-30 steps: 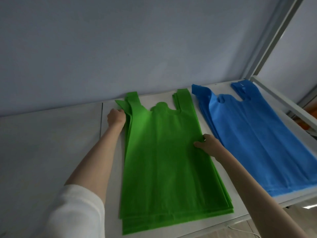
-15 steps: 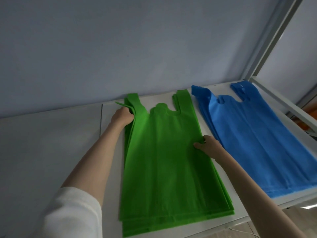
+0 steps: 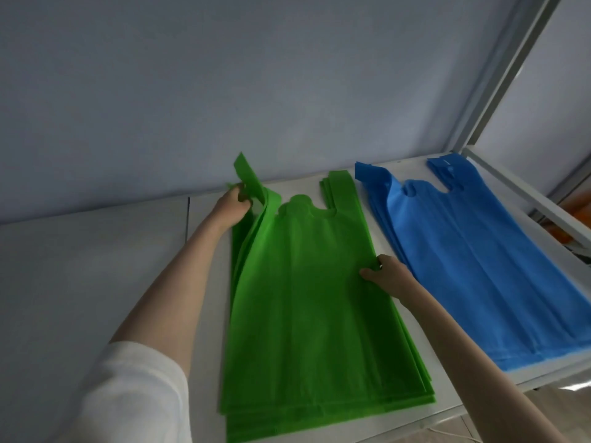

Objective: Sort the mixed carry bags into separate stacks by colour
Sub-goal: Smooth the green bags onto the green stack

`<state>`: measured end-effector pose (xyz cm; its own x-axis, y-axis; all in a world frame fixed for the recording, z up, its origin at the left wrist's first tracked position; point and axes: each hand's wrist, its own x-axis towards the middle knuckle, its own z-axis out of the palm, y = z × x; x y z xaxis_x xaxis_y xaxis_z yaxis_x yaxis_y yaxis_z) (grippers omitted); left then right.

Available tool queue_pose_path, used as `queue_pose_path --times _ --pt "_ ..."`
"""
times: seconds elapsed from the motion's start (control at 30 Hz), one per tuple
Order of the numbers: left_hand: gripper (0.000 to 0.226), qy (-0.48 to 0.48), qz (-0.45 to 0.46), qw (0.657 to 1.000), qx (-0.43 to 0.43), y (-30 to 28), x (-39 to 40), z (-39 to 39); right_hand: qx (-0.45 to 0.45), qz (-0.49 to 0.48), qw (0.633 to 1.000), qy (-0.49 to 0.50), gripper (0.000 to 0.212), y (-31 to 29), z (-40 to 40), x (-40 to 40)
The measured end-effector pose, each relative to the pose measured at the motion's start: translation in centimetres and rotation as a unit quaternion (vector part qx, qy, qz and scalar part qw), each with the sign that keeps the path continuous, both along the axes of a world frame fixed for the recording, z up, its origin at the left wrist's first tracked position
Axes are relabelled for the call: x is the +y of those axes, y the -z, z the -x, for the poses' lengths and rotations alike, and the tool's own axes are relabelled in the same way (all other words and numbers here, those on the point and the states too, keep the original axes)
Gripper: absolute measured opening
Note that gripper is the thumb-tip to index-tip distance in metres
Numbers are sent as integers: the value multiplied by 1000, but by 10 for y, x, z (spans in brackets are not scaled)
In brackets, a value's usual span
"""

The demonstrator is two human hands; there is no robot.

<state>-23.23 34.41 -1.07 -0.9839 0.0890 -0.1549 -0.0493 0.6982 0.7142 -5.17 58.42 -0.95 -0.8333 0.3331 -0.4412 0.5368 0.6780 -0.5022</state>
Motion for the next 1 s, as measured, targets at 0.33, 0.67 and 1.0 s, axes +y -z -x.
queue_pose_path --times 0.33,0.67,1.0 --pt "52 -176 -171 967 -61 14 -10 -16 1 6 1000 4 44 0 0 0" --pt "63 -132 -130 979 -83 28 -9 -17 5 5 1000 9 47 -3 -2 -3" --pt "40 -104 -202 965 -132 6 2 -17 7 5 1000 6 44 -4 -4 -4"
